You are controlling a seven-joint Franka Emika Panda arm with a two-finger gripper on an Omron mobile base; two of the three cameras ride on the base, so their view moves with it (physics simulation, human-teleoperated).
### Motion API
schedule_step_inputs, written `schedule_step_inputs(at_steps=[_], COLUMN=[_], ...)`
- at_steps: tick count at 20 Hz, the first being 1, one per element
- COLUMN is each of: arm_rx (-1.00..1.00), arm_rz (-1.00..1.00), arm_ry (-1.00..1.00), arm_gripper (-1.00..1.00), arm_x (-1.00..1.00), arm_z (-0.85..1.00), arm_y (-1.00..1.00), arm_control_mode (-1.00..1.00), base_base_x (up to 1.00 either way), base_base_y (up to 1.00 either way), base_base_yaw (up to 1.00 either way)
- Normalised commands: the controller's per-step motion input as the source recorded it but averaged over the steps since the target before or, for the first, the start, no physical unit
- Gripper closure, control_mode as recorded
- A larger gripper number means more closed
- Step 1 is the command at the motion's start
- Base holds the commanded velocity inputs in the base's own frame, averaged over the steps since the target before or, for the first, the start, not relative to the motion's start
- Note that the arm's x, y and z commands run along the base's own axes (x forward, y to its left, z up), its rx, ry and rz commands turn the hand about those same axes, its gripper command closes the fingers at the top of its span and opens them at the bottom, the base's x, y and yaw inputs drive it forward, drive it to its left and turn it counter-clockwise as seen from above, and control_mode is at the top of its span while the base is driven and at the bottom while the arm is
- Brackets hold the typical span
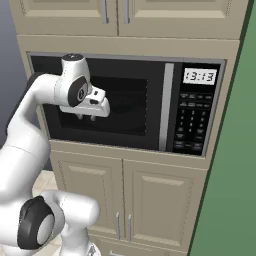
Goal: The microwave is finished heating the chicken drumstick and tomato. Take the bowl containing the food and place it on the dining counter.
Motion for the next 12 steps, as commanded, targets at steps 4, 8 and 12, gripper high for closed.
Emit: schedule_step_inputs(at_steps=[4,8,12], arm_rx=[0.0,0.0,0.0], arm_rz=[0.0,0.03,0.08], arm_ry=[0.0,0.0,-0.02], arm_gripper=[-1.0,-1.0,-1.0], arm_x=[-0.21,-0.46,-0.72], arm_z=[0.0,0.0,0.0], arm_y=[0.0,0.0,0.0], arm_control_mode=[-1.0,-1.0,-1.0], base_base_x=[0.0,0.0,0.0], base_base_y=[0.0,0.0,0.0], base_base_yaw=[0.0,0.0,0.0])
